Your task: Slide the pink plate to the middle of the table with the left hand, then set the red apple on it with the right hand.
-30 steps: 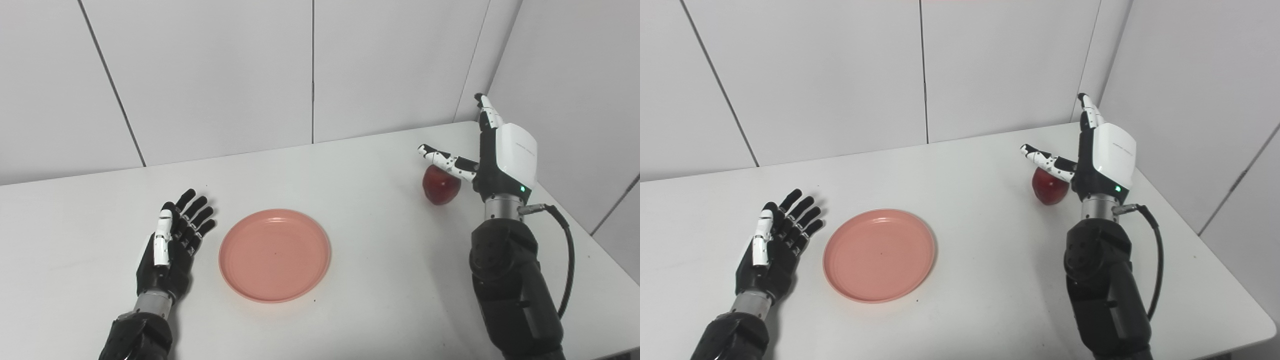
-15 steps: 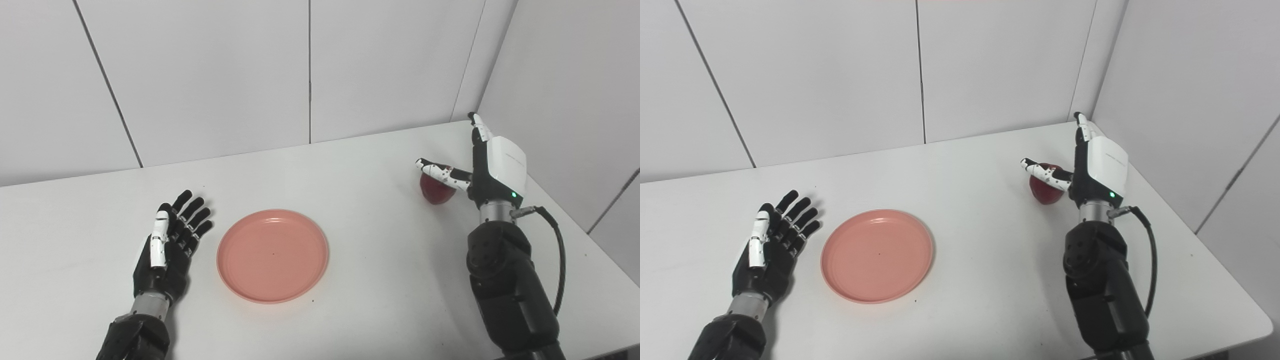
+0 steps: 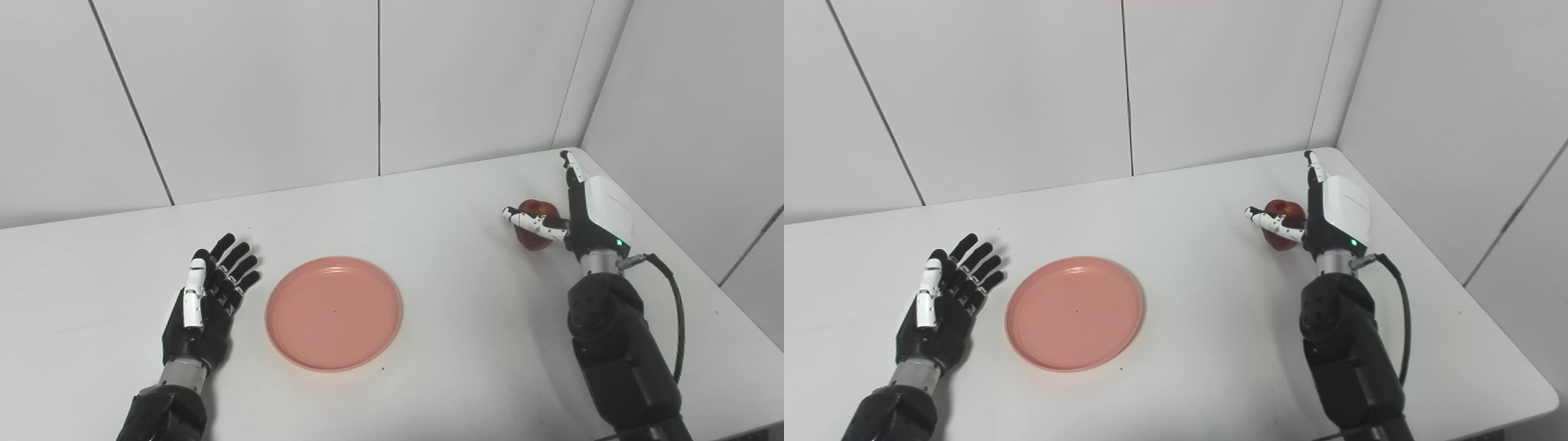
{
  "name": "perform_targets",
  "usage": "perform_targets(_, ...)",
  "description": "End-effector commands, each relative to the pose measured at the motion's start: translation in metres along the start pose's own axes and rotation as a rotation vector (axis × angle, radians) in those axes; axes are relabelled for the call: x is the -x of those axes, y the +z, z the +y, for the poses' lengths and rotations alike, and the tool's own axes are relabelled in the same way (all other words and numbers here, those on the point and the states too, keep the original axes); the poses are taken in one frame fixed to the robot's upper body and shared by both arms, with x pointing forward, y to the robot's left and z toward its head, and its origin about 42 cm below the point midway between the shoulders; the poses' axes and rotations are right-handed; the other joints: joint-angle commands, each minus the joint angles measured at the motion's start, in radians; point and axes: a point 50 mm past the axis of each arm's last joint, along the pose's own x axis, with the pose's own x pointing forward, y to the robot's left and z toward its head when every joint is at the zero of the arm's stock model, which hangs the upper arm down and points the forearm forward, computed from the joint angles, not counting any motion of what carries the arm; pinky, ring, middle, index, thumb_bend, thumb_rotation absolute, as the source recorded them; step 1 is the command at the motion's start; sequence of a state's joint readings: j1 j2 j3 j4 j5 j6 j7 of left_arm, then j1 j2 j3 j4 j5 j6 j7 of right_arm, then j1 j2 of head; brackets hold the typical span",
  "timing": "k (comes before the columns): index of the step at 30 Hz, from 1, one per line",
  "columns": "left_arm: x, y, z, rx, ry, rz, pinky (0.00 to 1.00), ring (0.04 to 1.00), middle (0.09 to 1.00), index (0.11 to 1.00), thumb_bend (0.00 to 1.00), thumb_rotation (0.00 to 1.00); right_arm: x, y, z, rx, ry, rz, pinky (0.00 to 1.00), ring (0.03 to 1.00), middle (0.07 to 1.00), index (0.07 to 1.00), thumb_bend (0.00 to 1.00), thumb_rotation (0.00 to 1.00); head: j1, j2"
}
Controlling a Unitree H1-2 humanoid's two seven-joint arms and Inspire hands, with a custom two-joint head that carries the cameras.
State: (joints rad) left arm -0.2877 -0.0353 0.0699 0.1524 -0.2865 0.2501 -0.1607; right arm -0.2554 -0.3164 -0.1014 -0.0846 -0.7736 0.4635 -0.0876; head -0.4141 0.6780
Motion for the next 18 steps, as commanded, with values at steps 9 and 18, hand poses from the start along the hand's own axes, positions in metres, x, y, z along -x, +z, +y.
perform_targets(9, 0.0026, -0.0011, 0.0015, -0.007, 0.014, 0.018, 0.86, 0.861, 0.867, 0.852, 0.37, 1.00, -0.0161, 0.0136, -0.0103, -0.030, -0.004, -0.035, 0.73, 0.856, 0.903, 0.916, 1.00, 0.50, 0.008, 0.004)
perform_targets(18, 0.0040, -0.0002, 0.0000, -0.001, 0.017, 0.021, 0.86, 0.865, 0.871, 0.853, 0.37, 1.00, -0.0220, 0.0120, -0.0046, -0.018, 0.024, -0.044, 0.74, 0.853, 0.896, 0.903, 1.00, 0.49, 0.009, 0.008)
